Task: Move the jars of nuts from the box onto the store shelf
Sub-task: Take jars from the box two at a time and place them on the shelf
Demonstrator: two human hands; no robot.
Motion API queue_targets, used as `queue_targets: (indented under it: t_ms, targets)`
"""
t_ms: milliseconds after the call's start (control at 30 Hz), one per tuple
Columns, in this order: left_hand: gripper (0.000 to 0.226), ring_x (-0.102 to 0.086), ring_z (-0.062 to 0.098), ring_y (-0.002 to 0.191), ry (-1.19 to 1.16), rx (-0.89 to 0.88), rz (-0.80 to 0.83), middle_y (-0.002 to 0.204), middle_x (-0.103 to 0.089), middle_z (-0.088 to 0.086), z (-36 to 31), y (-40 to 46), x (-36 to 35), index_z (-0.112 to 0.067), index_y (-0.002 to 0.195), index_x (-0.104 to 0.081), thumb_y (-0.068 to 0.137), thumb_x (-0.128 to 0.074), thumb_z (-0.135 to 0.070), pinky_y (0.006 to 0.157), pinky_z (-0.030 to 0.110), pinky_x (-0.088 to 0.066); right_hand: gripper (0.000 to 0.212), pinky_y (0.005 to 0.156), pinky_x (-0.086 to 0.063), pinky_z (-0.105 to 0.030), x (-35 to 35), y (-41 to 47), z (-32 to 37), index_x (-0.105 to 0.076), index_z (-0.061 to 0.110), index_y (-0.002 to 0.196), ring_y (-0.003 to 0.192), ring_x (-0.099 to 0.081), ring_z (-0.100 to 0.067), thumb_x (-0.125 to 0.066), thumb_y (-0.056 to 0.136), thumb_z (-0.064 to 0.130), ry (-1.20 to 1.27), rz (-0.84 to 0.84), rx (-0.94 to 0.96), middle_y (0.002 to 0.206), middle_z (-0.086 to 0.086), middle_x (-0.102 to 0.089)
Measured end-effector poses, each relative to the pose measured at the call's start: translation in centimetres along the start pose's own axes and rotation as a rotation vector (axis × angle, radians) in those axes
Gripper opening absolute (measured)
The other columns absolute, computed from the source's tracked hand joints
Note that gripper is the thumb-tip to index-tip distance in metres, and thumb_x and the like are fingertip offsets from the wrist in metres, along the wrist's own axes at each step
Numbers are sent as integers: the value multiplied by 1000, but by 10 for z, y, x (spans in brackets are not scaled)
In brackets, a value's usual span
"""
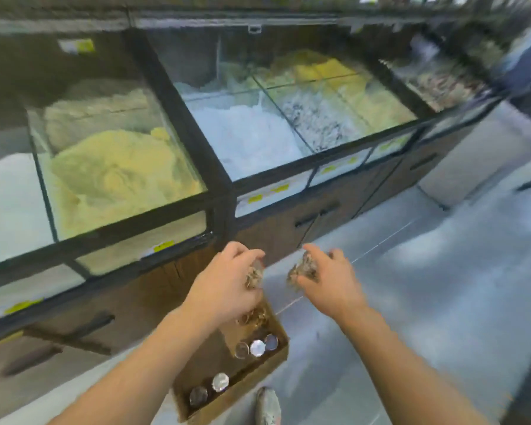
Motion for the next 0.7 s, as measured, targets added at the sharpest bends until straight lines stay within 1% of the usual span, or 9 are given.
queue_targets:
  t_ms: [133,200,300,400,467,533,600,700]
  targets:
    - [76,-54,15,119,12,-152,29,129,-41,-14,-89,-29,61,-40,148,-43,76,-66,-43,95,38,-52,69,100,-45,-43,100,-70,-7,-36,41,154,123,-46,-38,-62,90,40,35,-139,-75,133,-11,-43]
    - [79,-51,16,125,26,-215,51,136,-43,-12,-129,-42,82,-39,150,-42,73,-61,-45,99,40,-50,68,98,-47,-42,139,-108,-15,-38,43,152,121,-48,-37,-62,88,40,66,-220,-113,129,-10,-45]
    - [82,-48,14,132,2,-319,58,142,-47,-12,-184,-63,101,-37,147,-44,67,-58,-49,106,39,-45,67,93,-46,-36,187,-170,-32,-41,45,150,116,-53,-32,-63,87,40,149,-349,-178,116,-3,-45]
    - [76,-50,10,129,6,-417,110,139,-50,-14,-240,-85,106,-38,145,-46,72,-64,-50,106,34,-44,69,93,-44,-34,219,-228,-58,-40,45,151,115,-56,-27,-64,87,44,220,-438,-246,109,1,-45]
    - [75,-54,9,125,34,-483,139,136,-54,-15,-277,-101,104,-39,142,-51,70,-69,-55,103,33,-46,69,94,-44,-33,237,-264,-77,-40,45,151,115,-57,-25,-61,85,50,218,-480,-302,109,2,-47]
    - [77,-55,9,124,48,-537,169,137,-56,-15,-315,-119,99,-38,141,-53,69,-73,-57,104,34,-47,66,90,-44,-32,255,-300,-98,-43,46,150,117,-56,-21,-62,86,47,224,-520,-356,112,3,-50]
    - [76,-54,9,127,49,-590,193,140,-55,-14,-352,-138,88,-36,142,-53,72,-78,-54,106,33,-45,65,87,-43,-31,271,-339,-122,-45,45,148,118,-56,-19,-65,86,44,236,-553,-415,121,4,-53]
    - [74,-51,7,129,69,-690,222,141,-52,-19,-408,-172,62,-38,143,-51,76,-78,-52,104,30,-45,63,96,-48,-36,287,-399,-159,-48,45,146,119,-55,-22,-64,84,45,240,-583,-471,122,2,-55]
Point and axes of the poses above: each hand's wrist, its own y-axis towards the middle knuckle, its own x-axis out of the back of the hand, z = x × y, the point moved 7 cm from there along y, towards the middle knuckle
